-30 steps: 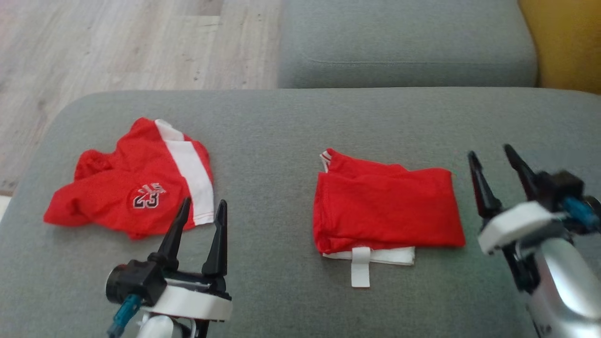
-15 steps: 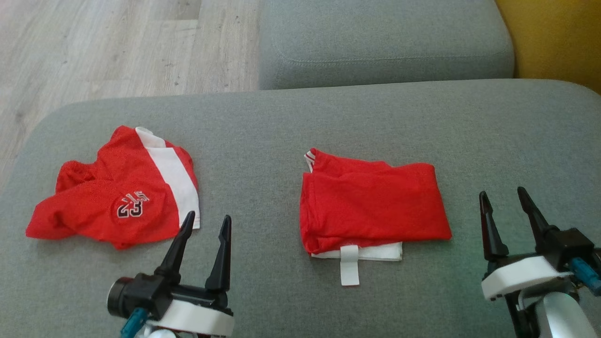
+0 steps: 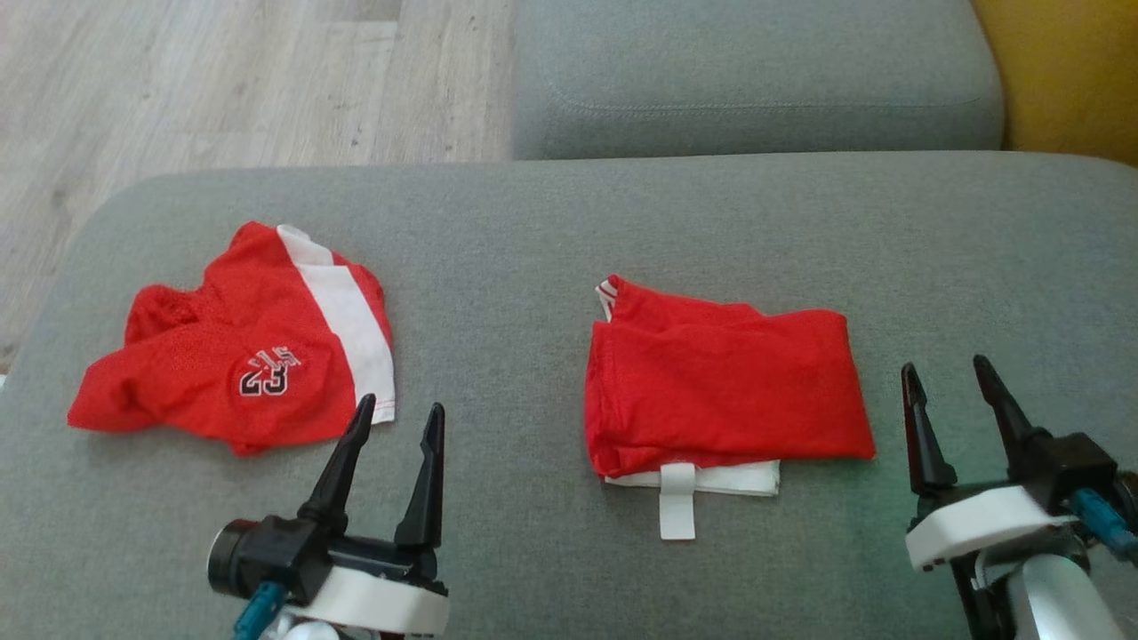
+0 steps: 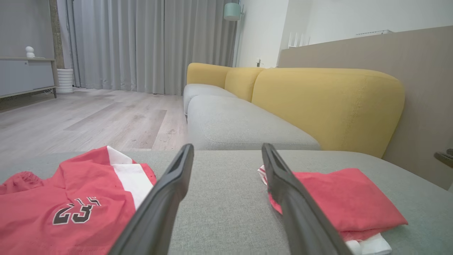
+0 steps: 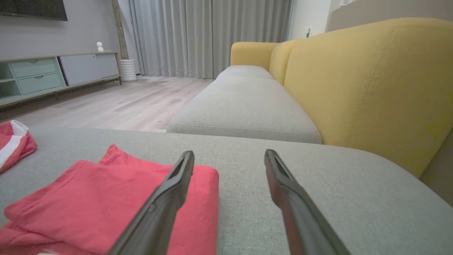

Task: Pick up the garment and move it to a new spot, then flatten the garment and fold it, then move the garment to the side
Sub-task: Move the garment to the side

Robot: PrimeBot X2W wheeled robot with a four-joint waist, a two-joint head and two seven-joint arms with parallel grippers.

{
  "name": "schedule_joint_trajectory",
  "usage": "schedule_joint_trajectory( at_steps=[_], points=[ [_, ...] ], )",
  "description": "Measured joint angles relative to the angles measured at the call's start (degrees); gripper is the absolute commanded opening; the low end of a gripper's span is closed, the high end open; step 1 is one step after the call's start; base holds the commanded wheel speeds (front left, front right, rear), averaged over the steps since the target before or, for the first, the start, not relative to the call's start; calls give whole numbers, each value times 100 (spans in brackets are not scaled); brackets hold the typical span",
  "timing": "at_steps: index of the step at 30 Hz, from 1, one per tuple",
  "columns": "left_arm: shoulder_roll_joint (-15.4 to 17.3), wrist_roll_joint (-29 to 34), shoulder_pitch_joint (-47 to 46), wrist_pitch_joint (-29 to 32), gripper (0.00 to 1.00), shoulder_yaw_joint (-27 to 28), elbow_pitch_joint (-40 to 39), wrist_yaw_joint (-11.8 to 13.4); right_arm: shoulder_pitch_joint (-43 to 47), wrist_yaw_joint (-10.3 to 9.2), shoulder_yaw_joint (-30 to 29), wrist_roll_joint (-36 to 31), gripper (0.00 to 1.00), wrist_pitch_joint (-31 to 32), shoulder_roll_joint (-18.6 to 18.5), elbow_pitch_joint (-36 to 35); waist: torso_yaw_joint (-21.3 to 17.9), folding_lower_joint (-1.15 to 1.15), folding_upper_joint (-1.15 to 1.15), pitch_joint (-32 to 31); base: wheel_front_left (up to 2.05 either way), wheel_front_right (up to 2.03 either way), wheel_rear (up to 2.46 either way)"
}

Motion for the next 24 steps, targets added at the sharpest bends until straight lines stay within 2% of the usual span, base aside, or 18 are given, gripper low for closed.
schedule_joint_trajectory(
  at_steps=[5, 12, 17, 24],
  points=[
    [-1, 53, -34, 0, 100, -94, 27, -1, -102, 0, -31, 19, 100, 131, 11, 352, 101, 0, 0, 234, 0, 0, 0],
    [-1, -115, -291, 0, 100, -265, 77, -4, -734, 0, -153, 26, 100, 369, 40, 1131, 326, 1, 0, 672, 0, 0, 0],
    [-9, -59, -573, 0, 100, -409, 86, -9, -978, 0, -298, -25, 100, 516, 187, 1704, 506, 1, 0, 909, 0, 0, 0],
    [-12, -59, -642, 0, 100, -412, 115, -9, -1322, 0, -148, 127, 100, 668, 248, 2161, 574, 0, 0, 1026, 0, 0, 0]
  ],
)
